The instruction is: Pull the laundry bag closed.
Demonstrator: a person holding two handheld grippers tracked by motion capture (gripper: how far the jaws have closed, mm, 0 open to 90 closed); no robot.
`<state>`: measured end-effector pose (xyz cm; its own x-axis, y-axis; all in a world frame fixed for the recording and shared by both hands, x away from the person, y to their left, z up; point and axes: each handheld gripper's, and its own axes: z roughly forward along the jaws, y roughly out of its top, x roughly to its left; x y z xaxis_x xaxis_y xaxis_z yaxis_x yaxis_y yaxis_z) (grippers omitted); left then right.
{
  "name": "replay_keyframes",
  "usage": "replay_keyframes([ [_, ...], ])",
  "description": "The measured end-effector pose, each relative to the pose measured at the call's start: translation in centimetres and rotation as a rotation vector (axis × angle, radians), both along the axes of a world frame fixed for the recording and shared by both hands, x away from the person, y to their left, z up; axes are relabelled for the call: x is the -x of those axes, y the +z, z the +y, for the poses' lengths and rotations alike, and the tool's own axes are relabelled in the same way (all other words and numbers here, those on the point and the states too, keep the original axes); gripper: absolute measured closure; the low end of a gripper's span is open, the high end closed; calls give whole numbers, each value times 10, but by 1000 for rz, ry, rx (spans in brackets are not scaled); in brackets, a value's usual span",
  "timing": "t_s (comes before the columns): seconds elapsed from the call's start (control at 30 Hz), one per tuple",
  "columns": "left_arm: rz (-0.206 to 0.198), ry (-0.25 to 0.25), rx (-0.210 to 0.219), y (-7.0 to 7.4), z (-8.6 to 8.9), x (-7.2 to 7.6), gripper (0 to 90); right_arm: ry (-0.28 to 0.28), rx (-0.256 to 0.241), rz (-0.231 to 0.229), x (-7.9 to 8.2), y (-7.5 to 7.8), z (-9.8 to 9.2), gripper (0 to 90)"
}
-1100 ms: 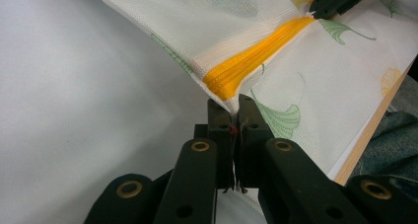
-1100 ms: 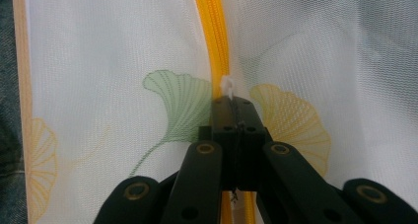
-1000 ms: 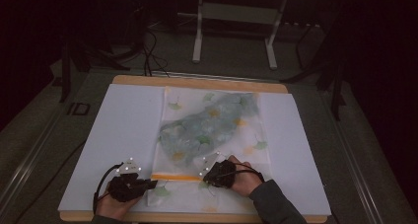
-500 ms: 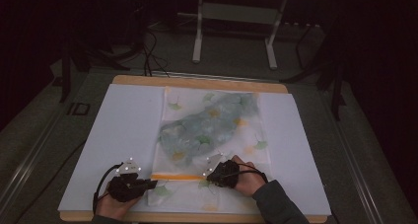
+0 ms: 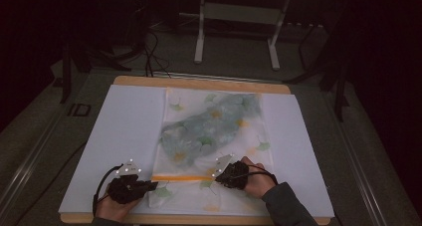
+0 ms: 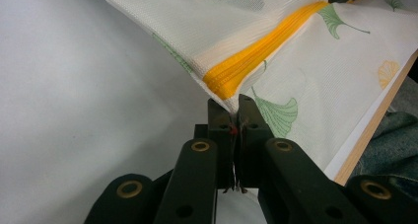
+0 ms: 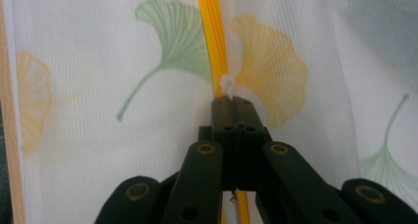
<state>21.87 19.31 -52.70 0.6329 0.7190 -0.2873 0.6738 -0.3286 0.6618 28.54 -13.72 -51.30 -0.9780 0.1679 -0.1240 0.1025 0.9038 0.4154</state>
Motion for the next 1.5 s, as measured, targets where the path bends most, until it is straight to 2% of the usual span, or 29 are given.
replay_keyframes([
  [0.6, 0, -1, -3, 0, 1, 0, 876, -39, 16, 1, -2, 1, -27, 900],
  [0.67, 0, 0, -1, 0, 1, 0, 877, -47, 20, -15, -2, 1, -29, 900],
  [0.9, -1, -2, -2, 0, 1, 0, 876, -66, 22, -7, -2, 1, -38, 900],
  [1.27, 0, 0, -2, 0, 1, 0, 877, -84, 23, -27, -1, 1, -50, 900],
  [1.5, 2, 3, -3, 0, 2, 0, 877, -99, 31, -13, -2, 2, -61, 900],
])
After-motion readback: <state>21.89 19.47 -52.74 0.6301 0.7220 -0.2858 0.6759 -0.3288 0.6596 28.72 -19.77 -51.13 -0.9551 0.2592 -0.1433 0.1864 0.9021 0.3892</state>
